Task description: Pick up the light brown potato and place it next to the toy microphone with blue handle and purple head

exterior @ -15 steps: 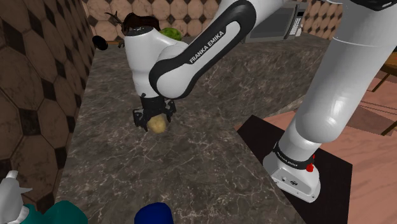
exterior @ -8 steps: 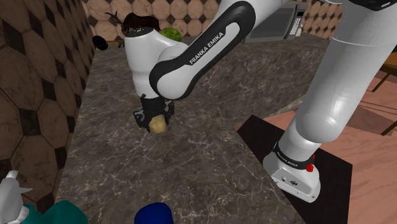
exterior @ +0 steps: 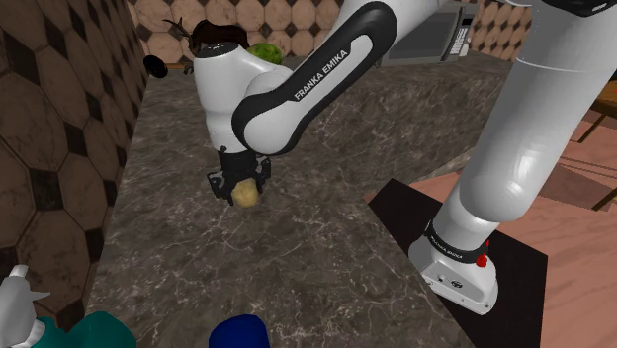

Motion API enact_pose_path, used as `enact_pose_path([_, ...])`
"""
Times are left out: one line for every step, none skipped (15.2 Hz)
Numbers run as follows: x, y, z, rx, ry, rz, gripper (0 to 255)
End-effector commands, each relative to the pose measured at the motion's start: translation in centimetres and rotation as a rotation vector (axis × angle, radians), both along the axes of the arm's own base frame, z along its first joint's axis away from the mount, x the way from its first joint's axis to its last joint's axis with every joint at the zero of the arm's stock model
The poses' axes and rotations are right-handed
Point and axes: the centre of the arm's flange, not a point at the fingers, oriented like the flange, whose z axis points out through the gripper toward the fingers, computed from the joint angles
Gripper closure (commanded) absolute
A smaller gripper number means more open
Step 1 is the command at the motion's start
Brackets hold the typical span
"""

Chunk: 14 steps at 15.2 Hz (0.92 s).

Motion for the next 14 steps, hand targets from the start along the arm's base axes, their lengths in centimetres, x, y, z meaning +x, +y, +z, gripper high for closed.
enact_pose_path([0.0,0.0,0.0,0.000,0.000,0.000,255])
enact_pose_path([0.0,0.0,0.5,0.000,0.000,0.000,255])
enact_pose_path([0.0,0.0,1.0,0.000,0.000,0.000,255])
enact_pose_path([0.0,0.0,1.6,0.000,0.000,0.000,255])
enact_pose_path([0.0,0.0,2.1,0.000,0.000,0.000,255])
enact_pose_path([0.0,0.0,2.6,0.000,0.000,0.000,255])
enact_pose_path([0.0,0.0,3.1,0.000,0.000,0.000,255])
enact_pose_path([0.0,0.0,3.7,0.000,0.000,0.000,255])
enact_pose_path([0.0,0.0,4.2,0.000,0.000,0.000,255])
enact_pose_path([0.0,0.0,4.7,0.000,0.000,0.000,255])
enact_pose_path([0.0,0.0,5.2,0.000,0.000,0.000,255])
enact_pose_path([0.0,0.0,5.8,0.000,0.000,0.000,255])
enact_pose_path([0.0,0.0,6.3,0.000,0.000,0.000,255])
enact_pose_path([0.0,0.0,6.8,0.000,0.000,0.000,255])
